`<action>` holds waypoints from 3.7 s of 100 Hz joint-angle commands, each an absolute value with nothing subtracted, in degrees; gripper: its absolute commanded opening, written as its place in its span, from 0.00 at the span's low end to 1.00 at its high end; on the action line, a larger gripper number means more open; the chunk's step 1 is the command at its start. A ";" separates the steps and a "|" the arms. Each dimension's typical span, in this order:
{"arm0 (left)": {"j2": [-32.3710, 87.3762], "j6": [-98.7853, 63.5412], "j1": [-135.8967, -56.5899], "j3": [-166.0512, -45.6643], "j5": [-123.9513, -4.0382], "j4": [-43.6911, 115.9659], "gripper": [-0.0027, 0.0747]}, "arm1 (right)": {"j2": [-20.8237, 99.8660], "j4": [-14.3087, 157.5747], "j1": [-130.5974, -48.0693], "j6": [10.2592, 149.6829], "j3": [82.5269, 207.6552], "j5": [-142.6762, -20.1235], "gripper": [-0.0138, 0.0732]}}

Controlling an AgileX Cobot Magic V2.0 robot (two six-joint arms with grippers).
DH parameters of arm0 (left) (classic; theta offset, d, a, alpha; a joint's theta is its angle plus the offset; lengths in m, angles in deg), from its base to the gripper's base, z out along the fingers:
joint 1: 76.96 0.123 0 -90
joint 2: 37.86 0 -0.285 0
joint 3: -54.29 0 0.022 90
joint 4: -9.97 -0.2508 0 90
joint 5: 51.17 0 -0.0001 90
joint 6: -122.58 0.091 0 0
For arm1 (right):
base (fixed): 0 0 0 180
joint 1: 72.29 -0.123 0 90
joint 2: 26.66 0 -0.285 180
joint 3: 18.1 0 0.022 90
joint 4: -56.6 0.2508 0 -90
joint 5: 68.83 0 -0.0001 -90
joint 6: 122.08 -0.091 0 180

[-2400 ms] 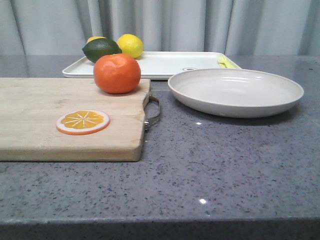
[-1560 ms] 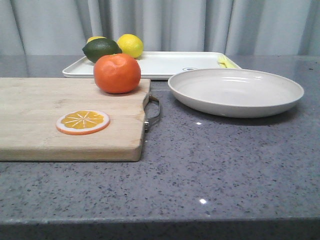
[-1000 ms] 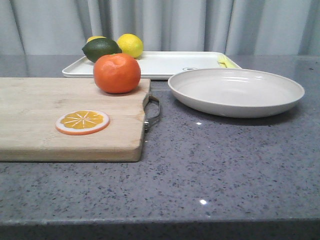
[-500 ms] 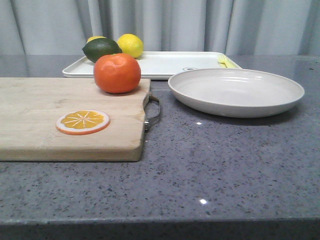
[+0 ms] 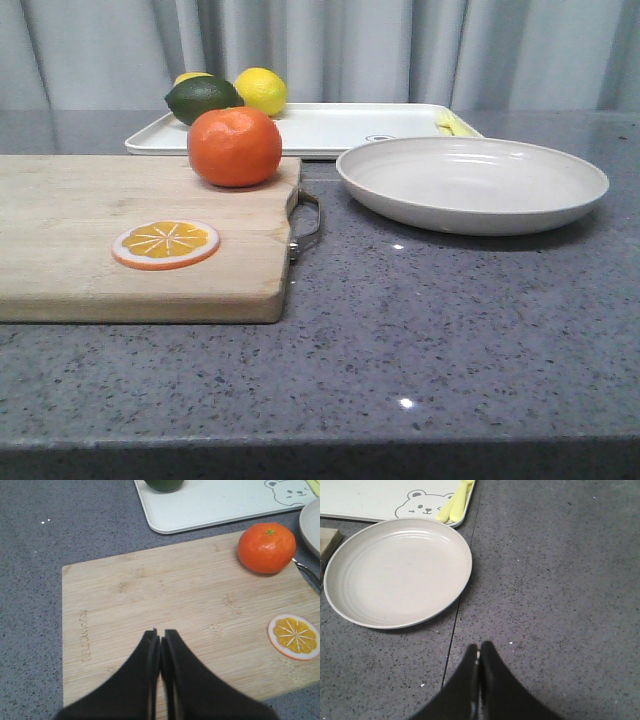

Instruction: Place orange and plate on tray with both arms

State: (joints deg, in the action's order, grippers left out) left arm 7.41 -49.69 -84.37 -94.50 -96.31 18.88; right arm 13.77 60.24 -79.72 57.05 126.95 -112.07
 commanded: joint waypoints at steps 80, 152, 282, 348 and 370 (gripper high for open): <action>10.53 -23.98 -84.44 -96.06 -87.98 46.83 0.77 | 14.34 60.23 -79.69 56.95 128.94 -108.76 0.75; 41.64 0.28 -98.38 -107.24 -77.23 63.67 0.77 | 14.34 60.23 -79.69 56.95 128.94 -108.82 0.75; 61.60 -0.50 -102.64 -114.32 -69.89 61.98 0.77 | 14.34 60.23 -79.69 56.95 128.94 -109.44 0.75; 62.89 -0.48 -102.64 -114.32 -71.54 61.98 0.47 | 14.34 60.17 -79.69 56.95 128.94 -109.43 0.75; 62.77 -0.48 -102.64 -114.52 -73.32 61.98 0.45 | 14.34 60.17 -79.69 57.08 128.94 -109.43 0.75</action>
State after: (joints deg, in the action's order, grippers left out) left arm 65.38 -0.10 -102.20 -112.66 -72.97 60.86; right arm 13.77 60.35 -79.72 57.05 126.95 -113.13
